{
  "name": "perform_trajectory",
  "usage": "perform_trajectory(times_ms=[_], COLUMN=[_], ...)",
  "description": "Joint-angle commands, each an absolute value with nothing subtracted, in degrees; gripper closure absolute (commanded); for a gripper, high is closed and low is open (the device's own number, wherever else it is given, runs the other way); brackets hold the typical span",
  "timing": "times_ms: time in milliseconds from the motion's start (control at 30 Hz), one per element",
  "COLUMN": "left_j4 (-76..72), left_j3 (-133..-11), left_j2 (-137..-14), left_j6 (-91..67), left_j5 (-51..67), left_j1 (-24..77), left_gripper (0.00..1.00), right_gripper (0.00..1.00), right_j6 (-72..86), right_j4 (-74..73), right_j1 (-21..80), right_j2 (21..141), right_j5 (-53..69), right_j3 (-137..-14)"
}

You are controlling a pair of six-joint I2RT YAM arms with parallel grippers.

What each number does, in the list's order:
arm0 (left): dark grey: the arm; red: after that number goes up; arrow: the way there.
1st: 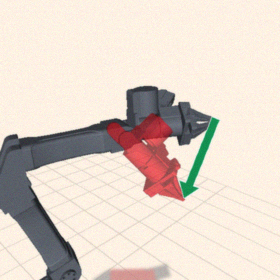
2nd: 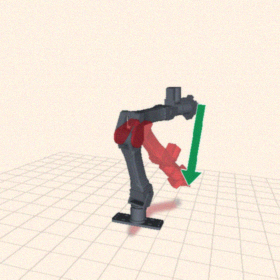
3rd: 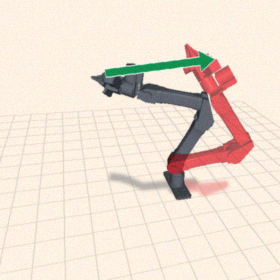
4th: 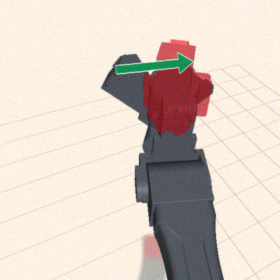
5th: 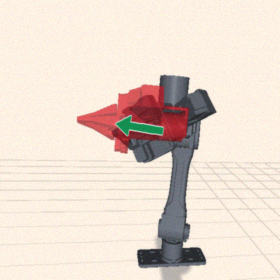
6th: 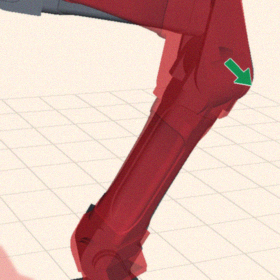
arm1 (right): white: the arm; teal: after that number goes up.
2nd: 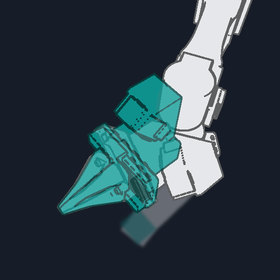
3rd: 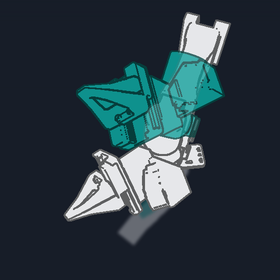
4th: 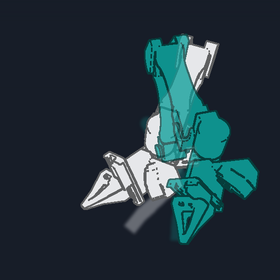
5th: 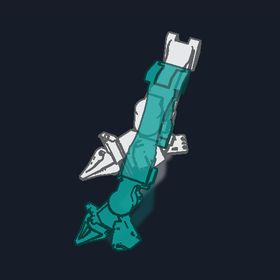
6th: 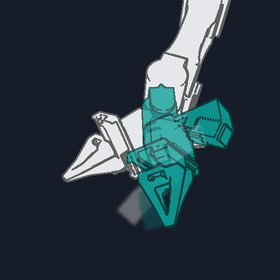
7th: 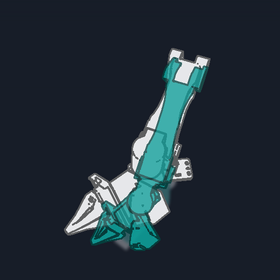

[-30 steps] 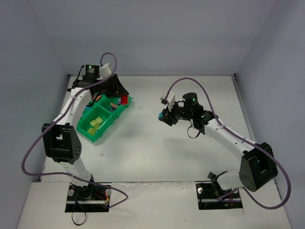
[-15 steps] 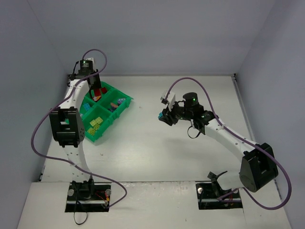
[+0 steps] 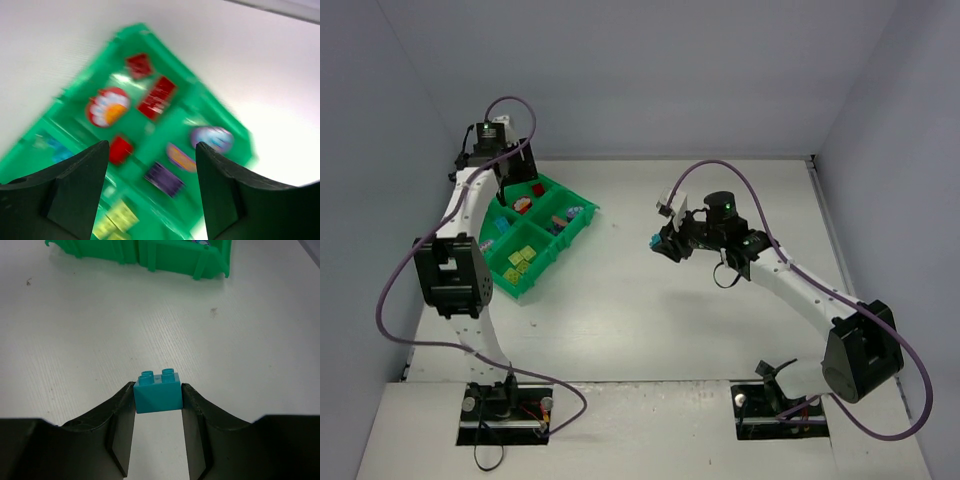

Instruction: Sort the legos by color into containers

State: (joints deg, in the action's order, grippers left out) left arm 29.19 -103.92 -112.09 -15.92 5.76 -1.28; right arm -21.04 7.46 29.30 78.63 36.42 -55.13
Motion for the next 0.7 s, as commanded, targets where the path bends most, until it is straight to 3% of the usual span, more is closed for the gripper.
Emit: perform_trajectory(times_ms=[0, 233, 667], left_j4=[28.22, 23.73, 16.08], left_j3=[-101.62, -88.17, -82.44], left_j2=[-100.56, -90.54, -88.51], left_j6=[-20.82, -26.8, -34.45], left_j5=[20.51, 43.03, 53.08], left_j1=[-0.62, 8.25, 22.94], left_gripper=[0.37, 0.37, 0.37], right_gripper=[1.0, 0.99, 0.98], right_j6=[-21.62, -22.5, -22.85], right_j4=[10.28, 10.28, 10.2], right_j1=[29.36, 29.97, 31.29], right_j2=[78.66, 79.63, 80.16], right_j5=[39.2, 42.62, 43.59], right_j3=[-59.76, -62.14, -63.54])
